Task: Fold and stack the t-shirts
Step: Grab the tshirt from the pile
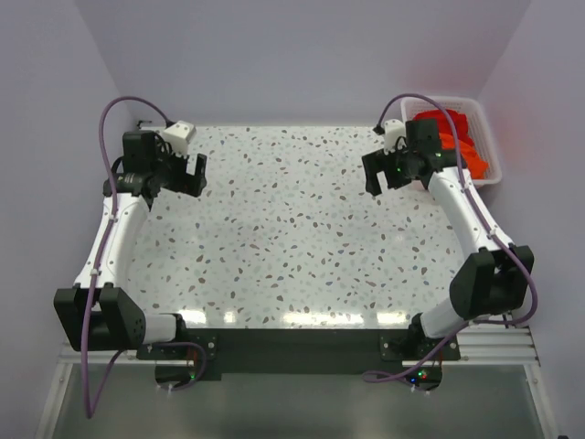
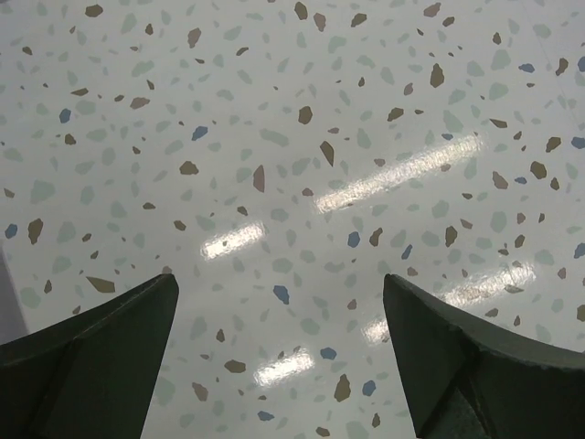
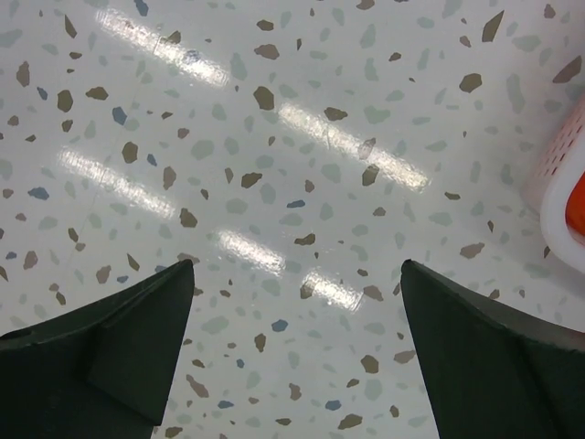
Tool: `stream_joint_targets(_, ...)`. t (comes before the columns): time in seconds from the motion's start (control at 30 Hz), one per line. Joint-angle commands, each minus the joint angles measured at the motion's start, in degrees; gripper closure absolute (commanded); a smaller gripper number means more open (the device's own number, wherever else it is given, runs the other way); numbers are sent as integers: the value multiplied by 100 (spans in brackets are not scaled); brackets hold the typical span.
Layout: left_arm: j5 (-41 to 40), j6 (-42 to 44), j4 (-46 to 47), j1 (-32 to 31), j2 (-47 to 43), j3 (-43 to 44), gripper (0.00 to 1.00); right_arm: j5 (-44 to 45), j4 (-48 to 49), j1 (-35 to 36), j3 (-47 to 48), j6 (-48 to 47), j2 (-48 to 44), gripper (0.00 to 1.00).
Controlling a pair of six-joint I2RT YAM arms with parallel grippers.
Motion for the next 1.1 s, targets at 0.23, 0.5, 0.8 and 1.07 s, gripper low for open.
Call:
stream_joint_targets(0.23, 222, 137, -221, 7, 386, 848, 0, -300, -458, -578, 1820, -54, 748, 1)
stream_joint_targets(0.5, 354, 120, -362, 15, 878, 1332, 0, -452, -1617, -2054, 4553, 8, 2604, 1)
stream_joint_targets(0.8, 398, 58, -449, 15, 1168, 1315, 0, 559, -1444, -2425, 5162, -282, 3861, 1)
stream_joint_targets(1.07, 249, 129, -564, 7, 1335, 1236, 0, 1130, -1400, -2478, 5181, -326, 4495, 1)
